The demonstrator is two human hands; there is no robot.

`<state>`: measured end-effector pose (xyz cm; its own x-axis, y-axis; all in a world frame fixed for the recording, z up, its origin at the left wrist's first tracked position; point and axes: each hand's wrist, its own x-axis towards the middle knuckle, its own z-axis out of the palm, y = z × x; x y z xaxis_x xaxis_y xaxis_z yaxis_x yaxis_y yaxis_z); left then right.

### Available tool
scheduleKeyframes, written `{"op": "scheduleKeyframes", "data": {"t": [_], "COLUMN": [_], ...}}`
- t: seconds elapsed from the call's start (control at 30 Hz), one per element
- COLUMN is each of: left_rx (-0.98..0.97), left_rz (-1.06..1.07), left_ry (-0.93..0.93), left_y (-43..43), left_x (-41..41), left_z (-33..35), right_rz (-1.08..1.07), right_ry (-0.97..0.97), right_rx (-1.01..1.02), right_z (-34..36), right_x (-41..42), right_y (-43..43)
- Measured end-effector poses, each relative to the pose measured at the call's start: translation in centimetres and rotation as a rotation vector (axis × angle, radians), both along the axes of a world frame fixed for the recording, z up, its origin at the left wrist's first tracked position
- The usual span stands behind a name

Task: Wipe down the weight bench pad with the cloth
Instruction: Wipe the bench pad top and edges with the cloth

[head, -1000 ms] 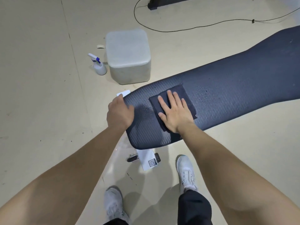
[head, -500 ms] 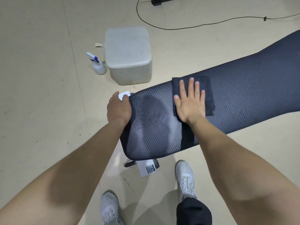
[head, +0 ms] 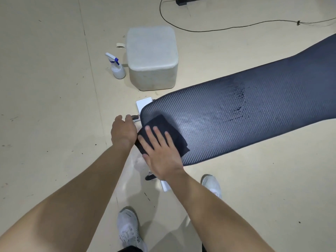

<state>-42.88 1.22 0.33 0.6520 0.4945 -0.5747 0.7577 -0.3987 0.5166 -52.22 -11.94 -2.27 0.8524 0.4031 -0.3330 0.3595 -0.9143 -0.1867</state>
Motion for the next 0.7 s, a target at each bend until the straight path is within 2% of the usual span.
{"op": "scheduleKeyframes", "data": {"t": [0.13,0.2,0.37,0.47,0.57,0.7], "left_rx": [0.035,0.1,0.345,0.38,0.374,0.34], "left_rz": [-0.072,-0.15,-0.668,-0.868,-0.934,-0.907], "left_ry": [-0.012,-0.076,-0.424,-0.508,-0.535,-0.578], "left_y": [-1.9,-3.2,-6.8,-9.9,-12.9,-15.5], "left_x": [-0.7,-1.0,-1.1,-1.1,-0.9,0.1], "left_z": [0.9,1.8,1.2,0.6,0.1,0.1], "right_rz": [0.039,-0.017,-0.244,-0.415,-0.598,-0.663], "right_ry": [0.028,0.03,0.039,0.038,0.021,0.024], "right_rx": [-0.047,-0.05,-0.148,-0.15,-0.108,-0.127], "right_z": [0.0,0.1,0.6,0.6,0.4,0.4], "right_x": [-4.4,-5.6,-4.1,-1.0,3.8,10.4], "right_y": [-4.7,-8.4,-19.2,-24.0,-27.4,-29.1]}}
